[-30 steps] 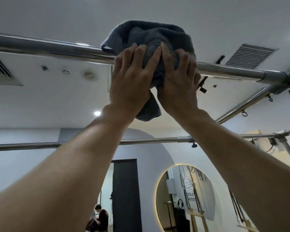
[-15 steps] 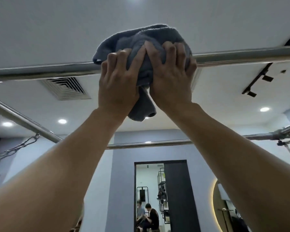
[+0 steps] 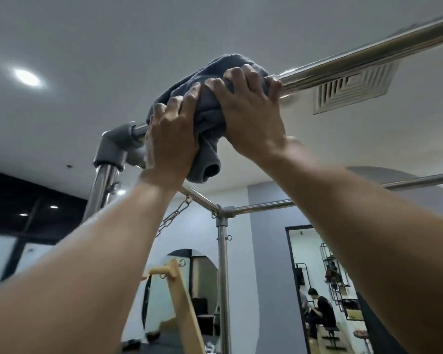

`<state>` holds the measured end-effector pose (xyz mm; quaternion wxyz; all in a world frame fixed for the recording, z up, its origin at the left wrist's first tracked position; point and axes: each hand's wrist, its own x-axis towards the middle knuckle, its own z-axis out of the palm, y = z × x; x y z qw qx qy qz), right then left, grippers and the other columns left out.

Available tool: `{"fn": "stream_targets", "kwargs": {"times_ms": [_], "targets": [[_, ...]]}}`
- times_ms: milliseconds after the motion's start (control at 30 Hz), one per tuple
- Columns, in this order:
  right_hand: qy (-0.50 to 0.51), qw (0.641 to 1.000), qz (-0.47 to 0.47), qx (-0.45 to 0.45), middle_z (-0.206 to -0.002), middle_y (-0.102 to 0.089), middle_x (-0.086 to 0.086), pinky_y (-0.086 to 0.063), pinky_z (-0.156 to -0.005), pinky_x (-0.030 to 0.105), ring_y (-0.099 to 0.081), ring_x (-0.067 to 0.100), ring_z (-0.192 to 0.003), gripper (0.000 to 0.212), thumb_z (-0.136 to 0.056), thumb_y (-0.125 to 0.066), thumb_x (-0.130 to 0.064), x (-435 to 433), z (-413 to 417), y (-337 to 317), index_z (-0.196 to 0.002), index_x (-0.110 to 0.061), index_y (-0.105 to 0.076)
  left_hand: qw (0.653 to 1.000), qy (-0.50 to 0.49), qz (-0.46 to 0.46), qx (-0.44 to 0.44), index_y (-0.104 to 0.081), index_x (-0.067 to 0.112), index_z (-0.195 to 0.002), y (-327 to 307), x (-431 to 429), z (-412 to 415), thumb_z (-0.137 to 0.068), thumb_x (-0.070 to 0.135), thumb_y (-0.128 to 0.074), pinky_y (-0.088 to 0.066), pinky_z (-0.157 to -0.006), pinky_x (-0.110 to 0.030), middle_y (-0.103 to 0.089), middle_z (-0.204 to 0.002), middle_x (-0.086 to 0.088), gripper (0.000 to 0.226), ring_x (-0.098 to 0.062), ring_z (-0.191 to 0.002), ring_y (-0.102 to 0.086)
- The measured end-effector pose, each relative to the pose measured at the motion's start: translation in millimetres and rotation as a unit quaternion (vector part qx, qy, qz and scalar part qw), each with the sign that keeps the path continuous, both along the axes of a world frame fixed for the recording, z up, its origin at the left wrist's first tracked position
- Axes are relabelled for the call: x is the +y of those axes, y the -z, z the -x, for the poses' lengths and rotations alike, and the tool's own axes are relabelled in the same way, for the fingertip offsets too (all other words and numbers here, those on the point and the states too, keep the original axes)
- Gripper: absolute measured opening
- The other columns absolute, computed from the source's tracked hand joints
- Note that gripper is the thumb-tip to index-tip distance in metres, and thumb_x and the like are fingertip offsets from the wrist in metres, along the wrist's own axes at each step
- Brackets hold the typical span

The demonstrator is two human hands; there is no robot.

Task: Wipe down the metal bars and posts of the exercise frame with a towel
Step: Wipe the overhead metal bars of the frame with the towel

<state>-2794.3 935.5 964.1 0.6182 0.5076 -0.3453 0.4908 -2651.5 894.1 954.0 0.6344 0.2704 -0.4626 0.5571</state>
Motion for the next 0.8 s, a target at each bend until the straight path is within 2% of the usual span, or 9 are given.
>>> {"fn": "stream_targets", "kwargs": {"times_ms": [100,200,300,367,433,533,600,700,800], "targets": [[-0.029,0.999,-0.028,0.026,-0.149,-0.030,0.003,-0.019,-0.110,0.052,-0.017,0.025,-0.145,0.054,-0.093,-0.052,-0.024,-11,-48,0,-0.144,-0.029,-0.034,0.995,-0.059,-0.074,0.031,-0.030,0.023,-0.151,2,1,-51,-0.097,0.009,-0.044,-0.046,-0.086,-0.051,-0.056,-0.129,-0.015,0.058,-0.041,-0.113,-0.053],[-0.068,0.997,-0.040,0.025,-0.149,-0.030,0.002,-0.017,-0.110,0.052,-0.016,0.025,-0.145,0.049,-0.096,-0.046,-0.022,-27,-88,3,-0.143,-0.029,-0.036,0.987,-0.065,-0.136,0.053,-0.028,0.026,-0.152,4,4,-80,-0.093,0.007,-0.044,-0.046,-0.085,-0.052,-0.057,-0.127,-0.017,0.064,-0.044,-0.110,-0.055],[-0.110,0.994,0.014,0.002,-0.142,-0.041,0.002,-0.019,-0.106,0.053,-0.027,0.026,-0.141,0.040,-0.096,-0.040,-0.020,-40,-100,4,-0.135,-0.026,-0.047,0.982,-0.074,-0.164,0.050,-0.025,0.029,-0.153,4,4,-87,-0.093,0.008,-0.044,-0.046,-0.083,-0.050,-0.057,-0.126,-0.018,0.066,-0.045,-0.106,-0.056],[-0.132,0.989,0.066,0.007,-0.132,-0.051,0.002,-0.024,-0.101,0.051,-0.038,0.027,-0.134,0.041,-0.092,-0.036,-0.018,-46,-96,4,-0.128,-0.023,-0.054,0.986,-0.073,-0.144,0.049,-0.027,0.028,-0.153,4,1,-87,-0.091,0.006,-0.046,-0.045,-0.082,-0.049,-0.058,-0.123,-0.018,0.067,-0.044,-0.105,-0.056],[-0.148,0.984,0.090,0.027,-0.125,-0.056,0.001,-0.028,-0.098,0.049,-0.045,0.027,-0.127,0.037,-0.091,-0.042,-0.020,-51,-86,6,-0.126,-0.021,-0.056,0.994,-0.053,-0.093,0.017,-0.029,0.026,-0.153,11,-8,-85,-0.093,0.009,-0.049,-0.045,-0.082,-0.049,-0.059,-0.123,-0.015,0.065,-0.041,-0.105,-0.057],[-0.160,0.975,0.150,0.044,-0.117,-0.059,0.001,-0.034,-0.094,0.047,-0.051,0.026,-0.117,0.034,-0.087,-0.058,-0.024,-66,-72,20,-0.122,-0.024,-0.058,0.998,-0.024,-0.022,-0.056,-0.032,0.020,-0.152,36,-29,-80,-0.097,0.034,-0.048,-0.047,-0.089,-0.047,-0.059,-0.127,-0.012,0.059,-0.034,-0.107,-0.059],[-0.188,0.964,0.183,0.050,-0.114,-0.060,0.003,-0.037,-0.090,0.047,-0.053,0.028,-0.112,0.035,-0.084,-0.059,-0.020,-85,-63,36,-0.120,-0.024,-0.058,0.995,-0.044,-0.007,-0.091,-0.032,0.014,-0.150,50,-44,-77,-0.096,0.039,-0.050,-0.049,-0.090,-0.045,-0.057,-0.131,-0.015,0.062,-0.034,-0.108,-0.059],[-0.226,0.957,0.178,0.027,-0.116,-0.058,0.005,-0.041,-0.088,0.048,-0.050,0.028,-0.112,0.044,-0.085,-0.065,-0.022,-125,-51,58,-0.125,-0.024,-0.048,0.987,-0.086,-0.022,-0.132,-0.032,0.012,-0.149,61,-64,-73,-0.096,0.034,-0.046,-0.054,-0.087,-0.049,-0.052,-0.137,-0.018,0.059,-0.037,-0.114,-0.055],[-0.258,0.959,0.115,-0.016,-0.118,-0.056,0.005,-0.042,-0.085,0.048,-0.048,0.028,-0.111,0.061,-0.080,-0.073,-0.021,-166,-47,69,-0.130,-0.025,-0.039,0.971,-0.166,-0.069,-0.160,-0.026,0.019,-0.151,58,-83,-69,-0.092,0.036,-0.048,-0.055,-0.083,-0.056,-0.048,-0.141,-0.016,0.065,-0.040,-0.120,-0.050]]}}
